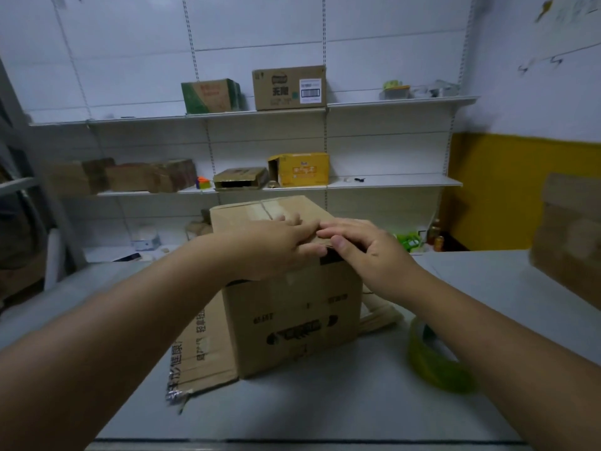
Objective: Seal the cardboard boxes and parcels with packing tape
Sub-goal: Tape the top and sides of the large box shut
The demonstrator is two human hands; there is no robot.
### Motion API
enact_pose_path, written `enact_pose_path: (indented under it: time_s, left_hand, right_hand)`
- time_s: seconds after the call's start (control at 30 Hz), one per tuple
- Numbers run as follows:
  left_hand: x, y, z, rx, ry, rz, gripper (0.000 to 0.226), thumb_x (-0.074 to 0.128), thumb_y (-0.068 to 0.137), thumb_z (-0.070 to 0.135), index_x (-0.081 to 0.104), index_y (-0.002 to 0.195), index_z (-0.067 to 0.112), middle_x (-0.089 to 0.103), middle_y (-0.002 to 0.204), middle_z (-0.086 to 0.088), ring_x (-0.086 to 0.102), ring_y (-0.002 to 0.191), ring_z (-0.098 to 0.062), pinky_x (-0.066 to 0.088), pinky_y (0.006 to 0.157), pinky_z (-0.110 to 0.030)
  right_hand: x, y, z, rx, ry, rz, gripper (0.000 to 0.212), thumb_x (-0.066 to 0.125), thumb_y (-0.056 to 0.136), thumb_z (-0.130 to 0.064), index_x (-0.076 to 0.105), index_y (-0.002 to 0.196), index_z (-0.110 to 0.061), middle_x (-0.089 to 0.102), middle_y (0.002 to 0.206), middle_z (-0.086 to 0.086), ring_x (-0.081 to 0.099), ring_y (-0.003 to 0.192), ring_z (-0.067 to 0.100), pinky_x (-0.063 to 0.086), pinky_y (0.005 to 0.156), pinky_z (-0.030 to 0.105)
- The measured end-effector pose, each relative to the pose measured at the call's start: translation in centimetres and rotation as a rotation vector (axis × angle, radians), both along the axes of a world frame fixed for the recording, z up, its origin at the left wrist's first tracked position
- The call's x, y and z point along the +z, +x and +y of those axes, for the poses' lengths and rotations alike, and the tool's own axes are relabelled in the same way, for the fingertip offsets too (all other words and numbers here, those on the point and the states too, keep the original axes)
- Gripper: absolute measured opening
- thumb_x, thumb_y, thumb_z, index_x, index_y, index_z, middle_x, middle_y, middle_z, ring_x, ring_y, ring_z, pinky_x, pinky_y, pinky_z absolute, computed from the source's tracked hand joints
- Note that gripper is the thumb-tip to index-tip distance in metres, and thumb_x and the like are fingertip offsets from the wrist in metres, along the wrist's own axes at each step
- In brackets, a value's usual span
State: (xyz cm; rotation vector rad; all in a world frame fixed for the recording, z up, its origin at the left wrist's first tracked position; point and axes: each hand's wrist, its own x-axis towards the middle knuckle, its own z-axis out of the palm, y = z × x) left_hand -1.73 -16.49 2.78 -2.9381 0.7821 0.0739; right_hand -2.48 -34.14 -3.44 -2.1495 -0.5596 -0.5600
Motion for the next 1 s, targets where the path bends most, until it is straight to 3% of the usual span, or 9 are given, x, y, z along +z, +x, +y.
enact_pose_path:
  time_s: [0.23,0.33,0.43,0.53,0.6,0.67,0.8,0.9,1.0]
  left_hand:
    - [0.0,-0.1,-0.4,0.027,0.197,-0.23,0.066,0.023,0.093,0.062,0.004,0.15,0.035,0.016,0.158,-0.004,0.027,0.14,-0.026,0.037,0.106,-0.042]
    - [-1.4,-0.3,-0.4,0.08,0.166,-0.446,0.061,0.02,0.092,0.063,0.026,0.145,0.033,0.046,0.141,-0.006,0.045,0.126,-0.027,0.046,0.087,-0.037]
    - [-3.4,-0.7,-1.0,0.078,0.096,-0.585,0.06,0.013,0.092,0.06,0.032,0.139,0.029,0.051,0.134,-0.005,0.05,0.121,-0.024,0.049,0.085,-0.036]
    - [-3.9,-1.1,-0.4,-0.2,-0.26,-0.707,0.06,0.021,0.094,0.055,0.055,0.126,0.018,0.061,0.125,-0.009,0.055,0.118,-0.028,0.044,0.096,-0.042]
    - [-5.4,-2.3,-0.1,-0.593,-0.54,-0.784,0.044,0.034,0.099,0.044,0.065,0.103,0.013,0.069,0.098,-0.01,0.063,0.096,-0.023,0.051,0.083,-0.035]
    - [-8.6,-4.2,-0.2,-0.746,-0.729,-0.616,0.032,0.041,0.098,0.045,0.062,0.094,0.021,0.067,0.087,0.0,0.06,0.084,-0.008,0.051,0.073,-0.022]
    - [-13.8,-7.1,-2.0,-0.267,-1.078,-0.02,0.039,0.061,0.071,0.063,0.052,0.106,0.049,0.057,0.115,0.025,0.053,0.105,0.011,0.048,0.09,-0.016]
    - [-15.8,-6.3,-2.1,0.029,-1.343,0.556,0.092,0.086,0.049,0.053,0.037,0.126,0.044,0.044,0.137,0.018,0.045,0.124,0.001,0.041,0.103,-0.024]
    - [-16.3,-6.0,-2.0,-0.064,-1.342,0.765,0.089,0.086,0.057,0.038,0.041,0.133,0.032,0.061,0.126,0.008,0.054,0.121,-0.012,0.045,0.101,-0.033]
  right_hand:
    - [1.3,-2.2,-3.5,-0.159,-0.019,0.096,0.021,0.057,0.093,-0.031,0.062,0.114,-0.03,0.062,0.112,-0.011,0.056,0.106,0.002,0.046,0.085,0.02]
    - [-1.1,-5.5,-6.6,-0.46,-0.205,0.17,0.019,0.061,0.088,-0.043,0.062,0.084,-0.024,0.063,0.086,-0.008,0.06,0.084,0.013,0.049,0.071,0.029]
    - [-5.1,-8.5,-7.7,-0.504,-0.507,0.452,0.041,0.056,0.078,-0.068,0.058,0.09,-0.029,0.056,0.09,-0.013,0.054,0.086,0.009,0.048,0.078,0.03]
    - [-7.6,-8.6,-7.9,-0.49,-0.723,0.425,0.046,0.052,0.075,-0.075,0.056,0.089,-0.032,0.055,0.094,-0.012,0.046,0.099,0.014,0.036,0.098,0.036]
    - [-8.3,-8.0,-8.3,-0.458,-0.75,0.437,0.039,0.053,0.078,-0.07,0.056,0.084,-0.032,0.06,0.101,-0.005,0.042,0.115,0.025,0.031,0.104,0.039]
    - [-9.0,-7.8,-8.9,-0.363,-0.707,0.393,0.031,0.058,0.079,-0.063,0.056,0.073,-0.033,0.059,0.091,-0.011,0.045,0.118,0.027,0.034,0.103,0.036]
    - [-9.3,-8.9,-9.9,-0.056,-0.367,0.239,0.039,0.061,0.072,-0.062,0.053,0.056,-0.027,0.049,0.059,-0.011,0.06,0.078,0.012,0.034,0.11,0.035]
    - [-9.2,-10.1,-8.8,0.132,-0.261,0.22,0.042,0.066,0.077,-0.058,0.061,0.067,-0.017,0.061,0.067,-0.009,0.062,0.073,0.001,0.025,0.115,0.026]
    - [-8.9,-11.2,-7.5,0.219,-0.254,0.263,0.023,0.072,0.079,-0.037,0.056,0.065,-0.031,0.059,0.066,-0.023,0.06,0.075,-0.006,0.02,0.117,0.025]
